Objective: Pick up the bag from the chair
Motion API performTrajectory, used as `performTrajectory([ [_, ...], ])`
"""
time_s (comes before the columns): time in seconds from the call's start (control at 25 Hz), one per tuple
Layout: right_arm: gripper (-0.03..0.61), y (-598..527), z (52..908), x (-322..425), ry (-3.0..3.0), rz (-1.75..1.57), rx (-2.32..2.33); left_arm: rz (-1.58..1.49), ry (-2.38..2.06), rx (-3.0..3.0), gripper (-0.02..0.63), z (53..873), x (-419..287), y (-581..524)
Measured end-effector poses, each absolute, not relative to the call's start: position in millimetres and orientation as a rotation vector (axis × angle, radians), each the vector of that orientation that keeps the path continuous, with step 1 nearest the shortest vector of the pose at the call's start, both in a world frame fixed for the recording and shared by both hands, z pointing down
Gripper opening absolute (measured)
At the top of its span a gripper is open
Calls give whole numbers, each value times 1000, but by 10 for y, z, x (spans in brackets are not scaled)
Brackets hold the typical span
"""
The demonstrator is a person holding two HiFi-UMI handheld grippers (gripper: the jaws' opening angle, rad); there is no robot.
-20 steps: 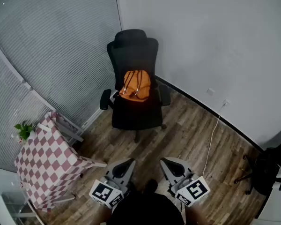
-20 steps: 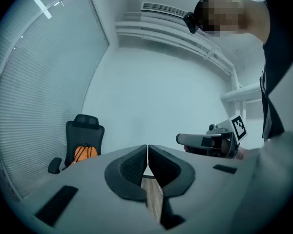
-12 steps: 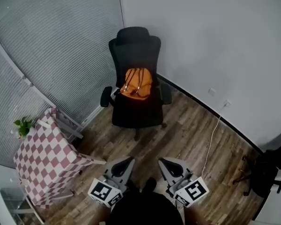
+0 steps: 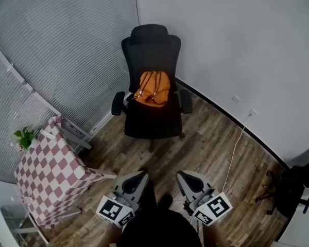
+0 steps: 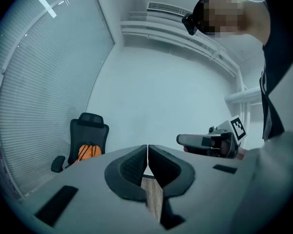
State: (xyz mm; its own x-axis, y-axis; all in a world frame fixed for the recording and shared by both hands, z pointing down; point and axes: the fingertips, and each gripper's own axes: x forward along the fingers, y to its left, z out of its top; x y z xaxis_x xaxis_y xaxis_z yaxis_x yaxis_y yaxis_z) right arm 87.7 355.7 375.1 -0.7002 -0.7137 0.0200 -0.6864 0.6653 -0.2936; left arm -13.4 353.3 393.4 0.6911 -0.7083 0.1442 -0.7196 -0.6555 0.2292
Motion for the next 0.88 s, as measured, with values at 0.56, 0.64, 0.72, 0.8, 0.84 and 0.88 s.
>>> performTrajectory([
  [0.56,18,2222,3464,214,2762,-322,-1247,-45,-1055,2705,34,3719,-758,2083],
  [0.64,18,2017,3441,105,2750,-319,-1263,-49,-1043,2707,34,3690,-871,1876],
  [0.72,18,1846,3449,19,2734,-331,-1278,-47,-1034,2709,34,3704,-979,1711],
  [0.8,18,1688,3467,-63,2716,-339,-1300,-46,-1028,2710,34,3728,-1096,1551],
  [0.84,18,1615,3472,-100,2708,-340,-1312,-46,-1025,2710,34,3735,-1149,1470],
  [0.88,18,1550,3475,-133,2700,-344,-1323,-45,-1020,2709,34,3738,-1196,1396],
])
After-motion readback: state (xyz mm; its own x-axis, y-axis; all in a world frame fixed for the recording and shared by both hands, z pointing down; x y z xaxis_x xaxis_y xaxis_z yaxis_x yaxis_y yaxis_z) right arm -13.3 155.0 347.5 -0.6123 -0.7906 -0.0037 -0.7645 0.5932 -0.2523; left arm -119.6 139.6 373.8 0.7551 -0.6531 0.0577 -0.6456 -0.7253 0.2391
